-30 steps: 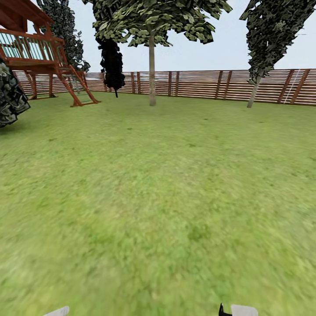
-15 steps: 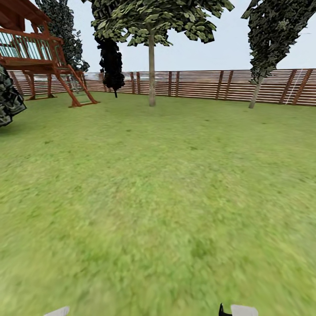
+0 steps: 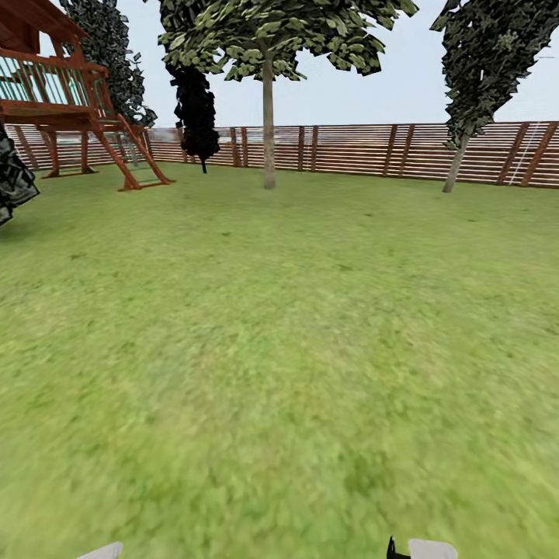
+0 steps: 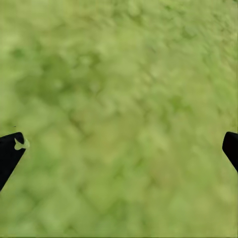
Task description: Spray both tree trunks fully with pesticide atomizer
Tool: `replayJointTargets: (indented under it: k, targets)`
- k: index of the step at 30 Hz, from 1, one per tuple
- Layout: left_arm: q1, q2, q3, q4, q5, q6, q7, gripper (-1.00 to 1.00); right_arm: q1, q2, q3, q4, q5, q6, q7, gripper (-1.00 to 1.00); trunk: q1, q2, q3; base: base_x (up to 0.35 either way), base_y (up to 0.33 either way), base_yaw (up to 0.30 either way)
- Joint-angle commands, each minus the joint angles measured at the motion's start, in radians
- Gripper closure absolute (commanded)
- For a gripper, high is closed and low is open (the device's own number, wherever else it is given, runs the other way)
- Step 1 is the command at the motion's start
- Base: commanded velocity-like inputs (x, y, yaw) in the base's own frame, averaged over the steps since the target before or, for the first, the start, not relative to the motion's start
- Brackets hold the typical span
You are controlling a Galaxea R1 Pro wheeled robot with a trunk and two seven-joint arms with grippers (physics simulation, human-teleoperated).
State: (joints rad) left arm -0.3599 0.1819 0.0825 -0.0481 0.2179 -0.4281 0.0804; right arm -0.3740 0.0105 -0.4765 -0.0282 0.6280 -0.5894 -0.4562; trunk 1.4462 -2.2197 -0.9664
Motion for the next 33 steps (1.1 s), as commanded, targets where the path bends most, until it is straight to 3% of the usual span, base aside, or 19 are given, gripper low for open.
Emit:
replayJointTargets:
  k: [1,33]
  targets:
    - [-0.001,0.0,0.008,0.001,-0.003,-0.003,-0.001,1.0,0.0,0.0,-0.007,0.001,0.01,-0.001,-0.006,-1.0,0.0,0.0,-0.001,0.34,0.0,0.0]
    - [-0.001,0.0,0.008,0.001,-0.003,-0.003,-0.001,1.0,0.0,0.0,-0.007,0.001,0.01,-0.001,-0.006,-1.0,0.0,0.0,-0.001,0.34,0.0,0.0]
